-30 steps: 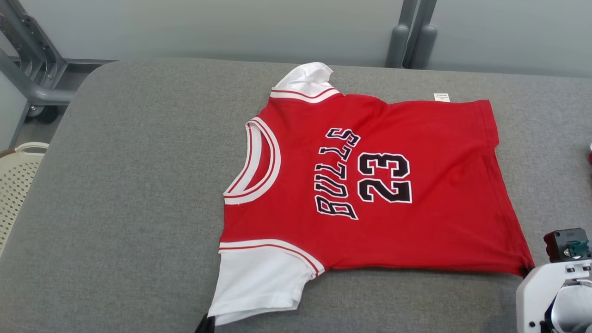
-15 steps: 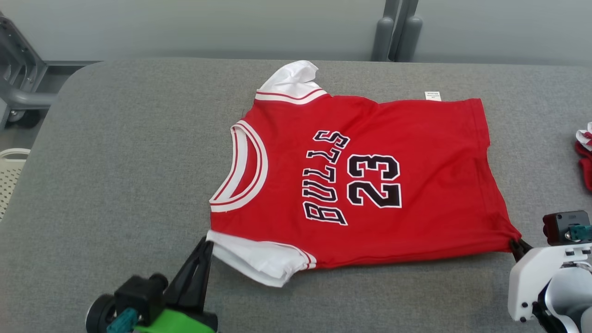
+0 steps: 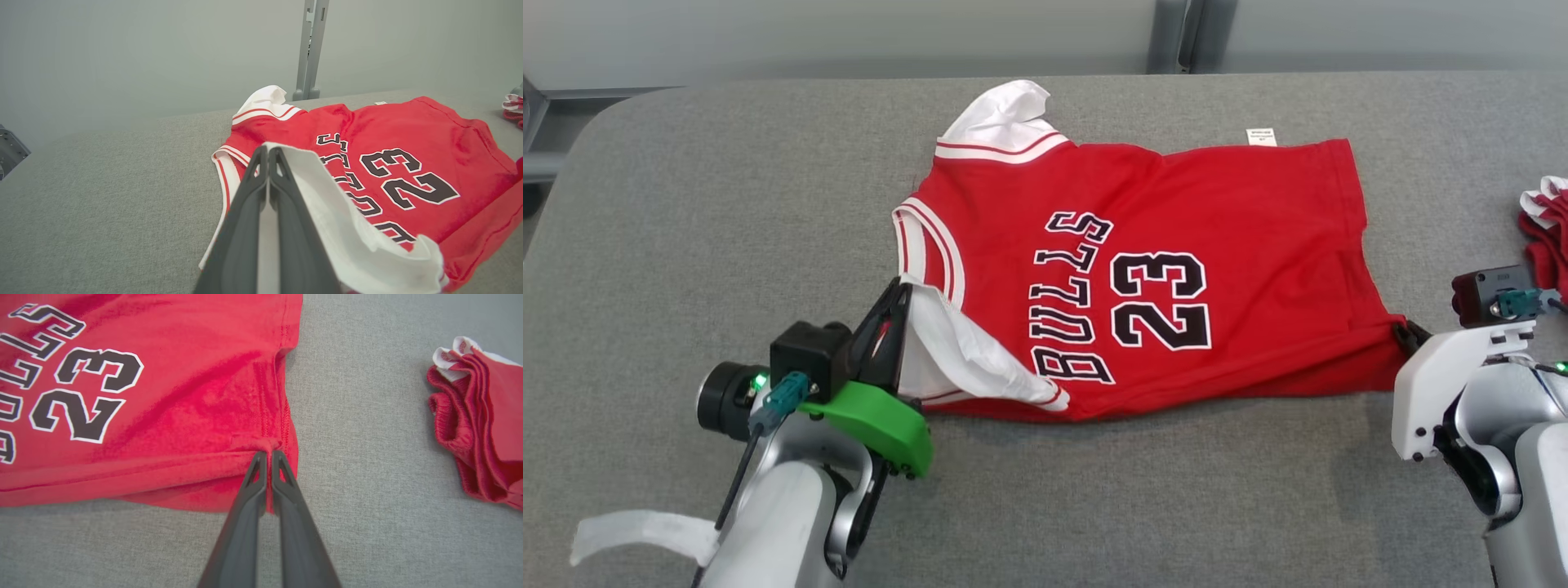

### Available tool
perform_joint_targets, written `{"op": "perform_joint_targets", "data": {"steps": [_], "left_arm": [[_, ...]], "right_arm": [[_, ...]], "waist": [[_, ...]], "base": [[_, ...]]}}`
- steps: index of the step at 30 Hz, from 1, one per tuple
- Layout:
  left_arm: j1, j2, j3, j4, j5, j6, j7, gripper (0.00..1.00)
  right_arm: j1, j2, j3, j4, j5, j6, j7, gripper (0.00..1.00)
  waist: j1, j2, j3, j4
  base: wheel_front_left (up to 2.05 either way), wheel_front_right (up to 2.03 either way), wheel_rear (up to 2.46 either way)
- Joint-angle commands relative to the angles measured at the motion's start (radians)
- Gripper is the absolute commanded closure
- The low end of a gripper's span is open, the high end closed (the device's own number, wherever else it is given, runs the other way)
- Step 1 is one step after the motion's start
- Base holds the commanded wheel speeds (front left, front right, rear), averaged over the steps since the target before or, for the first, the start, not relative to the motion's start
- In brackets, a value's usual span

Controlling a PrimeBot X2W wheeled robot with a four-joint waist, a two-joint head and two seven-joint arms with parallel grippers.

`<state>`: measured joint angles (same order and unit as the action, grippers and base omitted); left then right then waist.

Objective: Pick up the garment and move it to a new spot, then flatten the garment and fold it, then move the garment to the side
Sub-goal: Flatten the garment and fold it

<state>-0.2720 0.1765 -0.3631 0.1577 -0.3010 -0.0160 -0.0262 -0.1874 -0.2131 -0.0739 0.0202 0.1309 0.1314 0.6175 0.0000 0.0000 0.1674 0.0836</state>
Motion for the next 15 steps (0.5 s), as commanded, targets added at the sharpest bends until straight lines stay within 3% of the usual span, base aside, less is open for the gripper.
{"op": "perform_joint_targets", "data": {"steps": [1,8,15], "left_arm": [[-0.047,-0.006,0.002,0.03,0.009,0.003,-0.01,1.0],[-0.163,-0.024,-0.003,0.143,0.03,0.008,-0.048,1.0],[-0.289,-0.044,0.02,0.252,0.033,0.038,-0.078,1.0]], "right_arm": [[-0.032,-0.002,0.005,0.016,0.016,-0.002,-0.017,1.0],[-0.109,0.024,-0.018,0.073,-0.013,-0.002,-0.061,1.0],[-0.184,0.021,0.047,0.127,0.0,-0.002,-0.083,1.0]], "waist": [[0.0,0.0,0.014,-0.013],[0.0,0.0,0.048,-0.027],[0.0,0.0,0.095,-0.035]], "base": [[0.0,0.0,0.0],[0.0,0.0,0.0],[0.0,0.0,0.0]]}}
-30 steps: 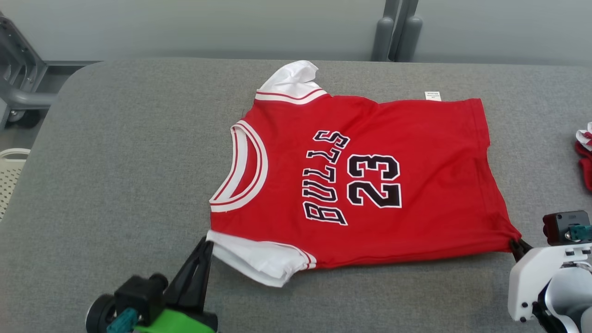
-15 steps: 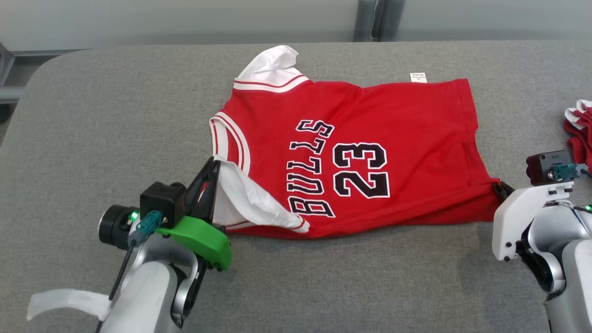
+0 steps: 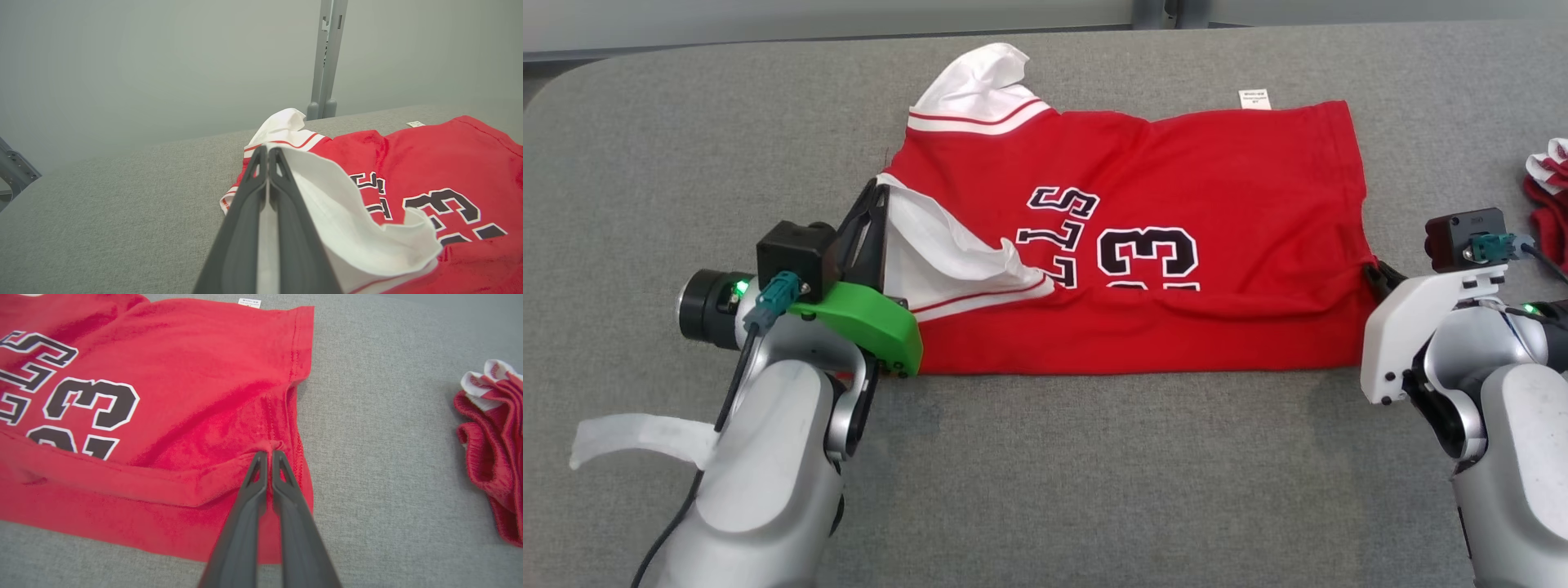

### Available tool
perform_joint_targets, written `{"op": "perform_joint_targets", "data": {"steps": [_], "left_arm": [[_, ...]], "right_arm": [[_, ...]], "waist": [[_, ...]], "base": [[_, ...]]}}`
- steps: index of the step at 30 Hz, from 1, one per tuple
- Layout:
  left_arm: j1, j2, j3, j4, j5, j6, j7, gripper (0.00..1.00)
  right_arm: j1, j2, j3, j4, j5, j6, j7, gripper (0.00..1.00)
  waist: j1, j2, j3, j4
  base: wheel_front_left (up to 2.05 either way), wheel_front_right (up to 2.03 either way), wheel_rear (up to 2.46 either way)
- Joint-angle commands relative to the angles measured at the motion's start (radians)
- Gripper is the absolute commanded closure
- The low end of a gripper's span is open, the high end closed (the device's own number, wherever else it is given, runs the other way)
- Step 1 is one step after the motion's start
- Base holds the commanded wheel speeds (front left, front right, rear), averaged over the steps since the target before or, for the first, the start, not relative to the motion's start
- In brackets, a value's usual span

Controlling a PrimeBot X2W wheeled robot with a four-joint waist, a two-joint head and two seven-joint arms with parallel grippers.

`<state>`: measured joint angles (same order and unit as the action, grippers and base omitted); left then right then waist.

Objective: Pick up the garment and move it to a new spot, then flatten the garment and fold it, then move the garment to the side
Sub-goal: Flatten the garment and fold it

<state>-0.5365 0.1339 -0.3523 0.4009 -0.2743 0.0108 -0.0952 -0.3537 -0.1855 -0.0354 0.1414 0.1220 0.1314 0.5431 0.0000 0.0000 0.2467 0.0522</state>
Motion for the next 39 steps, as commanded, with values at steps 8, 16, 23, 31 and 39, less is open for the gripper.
{"op": "perform_joint_targets", "data": {"steps": [8,16,23,31,39], "left_arm": [[-0.088,0.002,0.019,0.057,-0.005,0.015,-0.028,1.0],[-0.121,-0.008,-0.005,0.115,-0.003,0.001,-0.038,1.0],[-0.163,-0.005,-0.022,0.185,0.013,0.003,-0.043,1.0],[-0.215,-0.02,-0.027,0.258,0.006,0.013,-0.069,1.0],[-0.225,-0.029,-0.024,0.332,-0.012,0.012,-0.092,0.0]], "right_arm": [[-0.085,-0.022,0.052,0.058,0.011,-0.002,-0.03,1.0],[-0.104,-0.033,0.047,0.099,-0.008,-0.002,-0.055,1.0],[-0.116,-0.022,0.039,0.121,-0.028,-0.002,-0.078,1.0],[-0.12,0.001,0.011,0.158,-0.059,-0.002,-0.1,1.0],[-0.124,0.029,0.0,0.174,-0.046,-0.002,-0.182,0.0]], "waist": [[0.0,0.0,0.044,-0.002],[0.0,0.0,0.051,0.009],[0.0,0.0,0.052,0.001],[0.0,0.0,0.051,-0.004],[0.0,0.0,0.038,-0.014]], "base": [[0.0,0.0,0.0],[0.0,0.0,0.0],[0.0,0.0,0.0],[0.0,0.0,0.0],[0.0,0.0,0.0]]}}
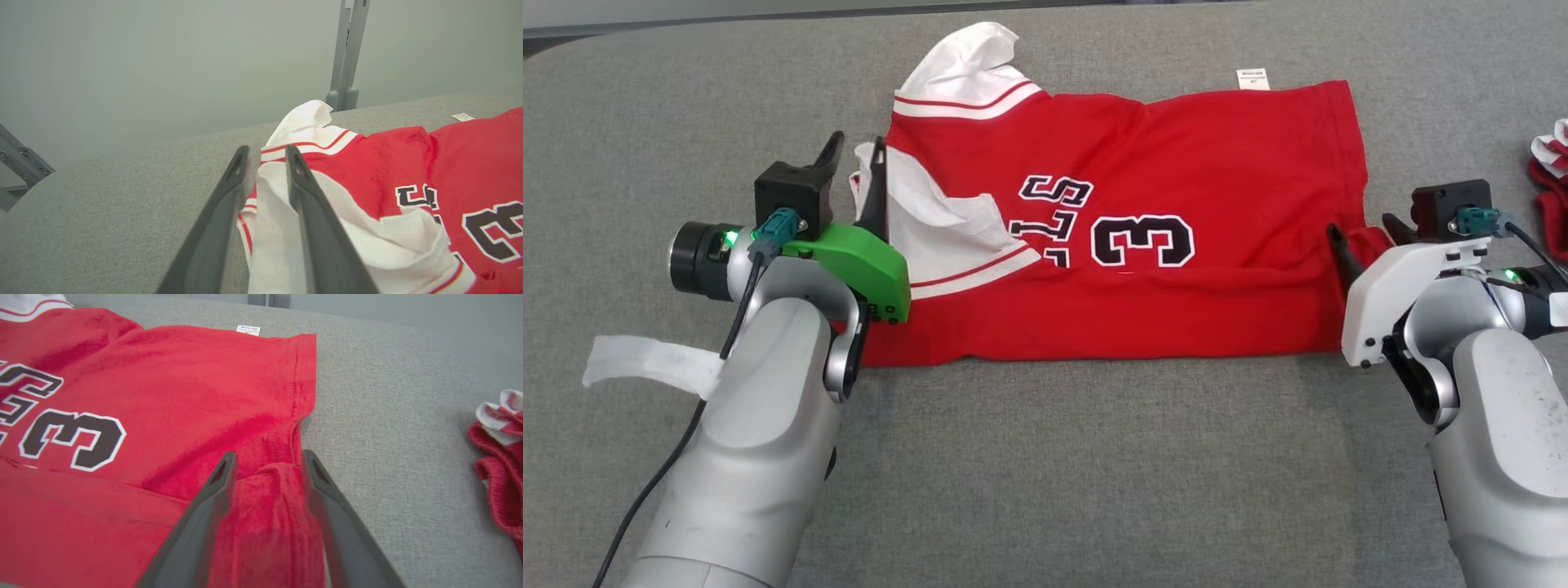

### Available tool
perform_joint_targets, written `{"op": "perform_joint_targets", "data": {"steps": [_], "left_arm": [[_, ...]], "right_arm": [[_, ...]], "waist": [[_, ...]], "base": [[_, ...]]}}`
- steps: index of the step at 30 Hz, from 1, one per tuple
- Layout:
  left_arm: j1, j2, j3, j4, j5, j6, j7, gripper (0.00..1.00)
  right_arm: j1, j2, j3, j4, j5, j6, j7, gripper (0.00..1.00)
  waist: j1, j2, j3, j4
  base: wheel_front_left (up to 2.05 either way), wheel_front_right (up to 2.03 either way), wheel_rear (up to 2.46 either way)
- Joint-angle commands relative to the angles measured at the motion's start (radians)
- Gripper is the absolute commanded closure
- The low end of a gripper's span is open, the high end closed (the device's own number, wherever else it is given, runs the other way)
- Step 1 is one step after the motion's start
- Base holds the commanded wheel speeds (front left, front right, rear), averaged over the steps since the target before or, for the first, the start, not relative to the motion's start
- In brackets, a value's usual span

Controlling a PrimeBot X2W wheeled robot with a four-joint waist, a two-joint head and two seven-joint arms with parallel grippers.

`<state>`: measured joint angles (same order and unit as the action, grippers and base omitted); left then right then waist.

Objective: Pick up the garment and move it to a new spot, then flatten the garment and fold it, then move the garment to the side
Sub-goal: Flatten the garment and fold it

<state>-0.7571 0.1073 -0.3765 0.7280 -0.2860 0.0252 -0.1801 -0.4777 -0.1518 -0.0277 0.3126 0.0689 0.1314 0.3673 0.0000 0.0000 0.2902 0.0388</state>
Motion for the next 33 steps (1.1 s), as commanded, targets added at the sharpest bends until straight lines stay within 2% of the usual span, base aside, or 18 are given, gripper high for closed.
{"op": "perform_joint_targets", "data": {"steps": [1,7,18,25,33], "left_arm": [[0.008,-0.002,0.0,0.01,-0.003,-0.003,-0.015,0.0],[0.098,0.024,0.012,0.031,-0.023,0.012,-0.033,0.0],[0.315,0.074,-0.032,-0.04,-0.03,0.019,0.07,0.0],[0.349,0.076,-0.043,-0.081,-0.032,0.04,0.115,0.0],[0.33,0.08,-0.062,-0.088,-0.028,0.053,0.17,0.0]], "right_arm": [[0.006,-0.004,-0.017,0.004,0.007,-0.002,-0.012,0.0],[0.085,0.001,-0.1,-0.039,-0.009,-0.002,-0.021,0.0],[0.284,0.052,-0.162,-0.189,0.002,-0.002,0.051,0.0],[0.292,0.068,-0.164,-0.177,-0.027,-0.002,0.045,0.0],[0.231,0.084,-0.201,-0.101,-0.064,-0.002,0.01,0.0]], "waist": [[0.0,0.0,-0.01,0.0],[0.0,0.0,-0.054,0.012],[0.0,0.0,-0.107,0.03],[0.0,0.0,-0.091,0.032],[0.0,0.0,-0.065,0.032]], "base": [[0.0,0.0,0.0],[0.0,0.0,0.0],[0.0,0.0,0.0],[0.0,0.0,0.0],[0.0,0.0,0.0]]}}
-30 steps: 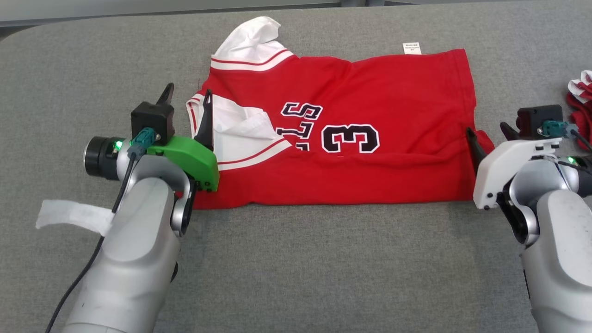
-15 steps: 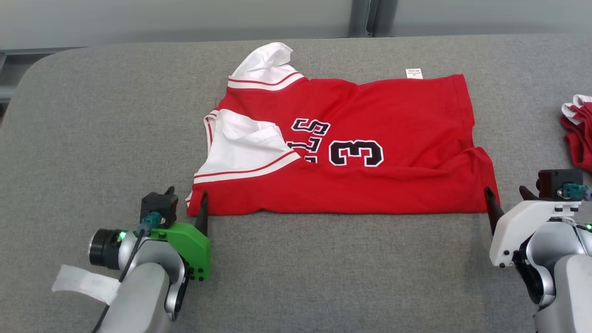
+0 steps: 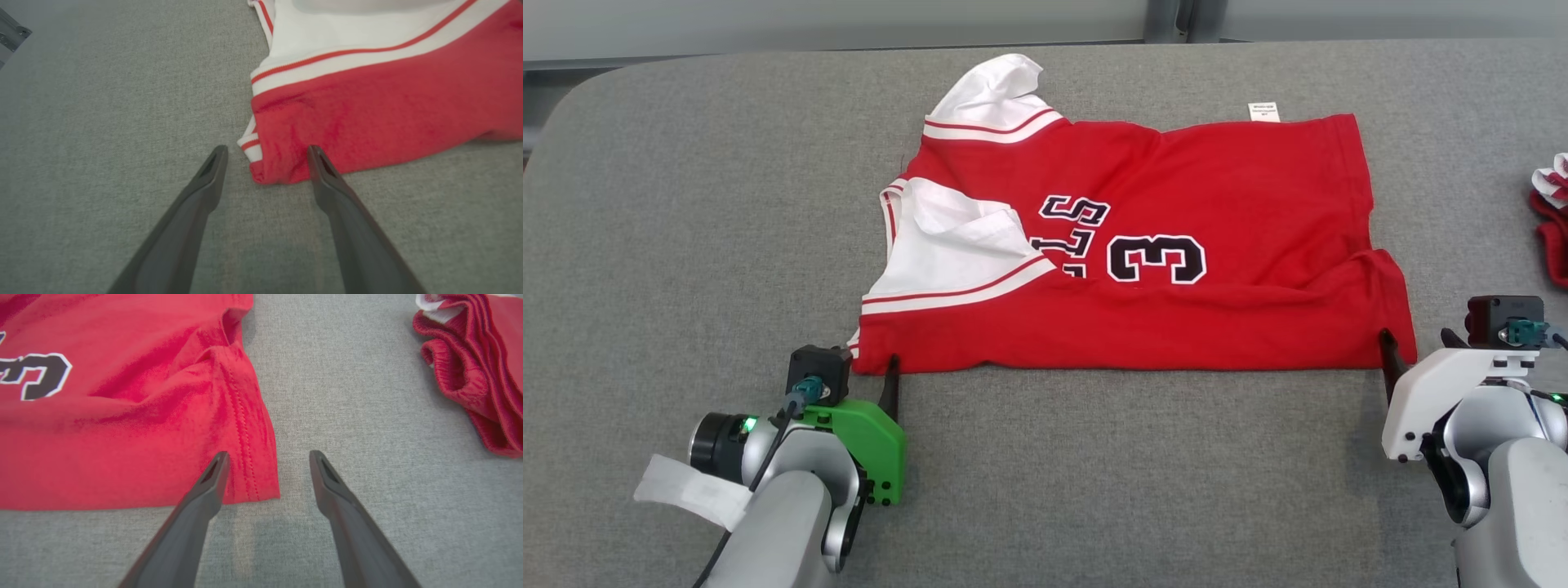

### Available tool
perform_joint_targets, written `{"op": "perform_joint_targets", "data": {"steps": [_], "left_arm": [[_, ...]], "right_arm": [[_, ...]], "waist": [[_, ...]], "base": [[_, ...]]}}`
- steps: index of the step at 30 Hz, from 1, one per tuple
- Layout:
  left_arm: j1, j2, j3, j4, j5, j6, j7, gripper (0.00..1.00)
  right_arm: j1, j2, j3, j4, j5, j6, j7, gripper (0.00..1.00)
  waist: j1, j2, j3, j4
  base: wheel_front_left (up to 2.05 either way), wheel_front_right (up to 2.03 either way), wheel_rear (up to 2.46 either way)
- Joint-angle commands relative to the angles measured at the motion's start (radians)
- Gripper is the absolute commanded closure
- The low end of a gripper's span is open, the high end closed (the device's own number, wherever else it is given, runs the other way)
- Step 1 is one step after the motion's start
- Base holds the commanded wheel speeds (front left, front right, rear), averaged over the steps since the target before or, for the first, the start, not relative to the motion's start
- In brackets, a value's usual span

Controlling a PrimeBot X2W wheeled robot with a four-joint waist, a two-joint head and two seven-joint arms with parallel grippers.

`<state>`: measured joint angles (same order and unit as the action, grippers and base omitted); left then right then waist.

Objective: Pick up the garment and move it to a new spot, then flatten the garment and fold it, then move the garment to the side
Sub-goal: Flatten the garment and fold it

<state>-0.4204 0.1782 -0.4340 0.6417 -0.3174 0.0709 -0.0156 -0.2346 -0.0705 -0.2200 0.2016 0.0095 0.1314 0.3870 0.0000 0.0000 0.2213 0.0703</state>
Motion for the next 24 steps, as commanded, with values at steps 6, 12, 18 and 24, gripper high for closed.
{"op": "perform_joint_targets", "data": {"steps": [6,12,18,24], "left_arm": [[-0.013,0.009,-0.008,-0.012,-0.006,0.008,0.026,0.0],[-0.018,0.003,-0.011,-0.01,-0.027,0.002,0.06,0.11],[-0.019,0.001,-0.017,-0.006,-0.041,-0.006,0.077,1.0],[-0.007,-0.009,-0.025,-0.006,-0.051,-0.013,0.075,1.0]], "right_arm": [[-0.055,0.006,-0.022,0.089,-0.03,-0.002,-0.026,0.0],[-0.074,0.006,-0.01,0.157,-0.028,-0.002,-0.01,0.0],[-0.08,0.011,0.009,0.211,-0.009,-0.001,0.006,0.59],[-0.069,0.005,0.019,0.212,0.009,-0.002,0.007,1.0]], "waist": [[0.0,0.0,0.022,0.006],[0.0,0.0,0.036,0.007],[0.0,0.0,0.048,0.006],[0.0,0.0,0.044,0.006]], "base": [[0.0,0.0,0.0],[0.0,0.0,0.0],[0.0,0.0,0.0],[0.0,0.0,0.0]]}}
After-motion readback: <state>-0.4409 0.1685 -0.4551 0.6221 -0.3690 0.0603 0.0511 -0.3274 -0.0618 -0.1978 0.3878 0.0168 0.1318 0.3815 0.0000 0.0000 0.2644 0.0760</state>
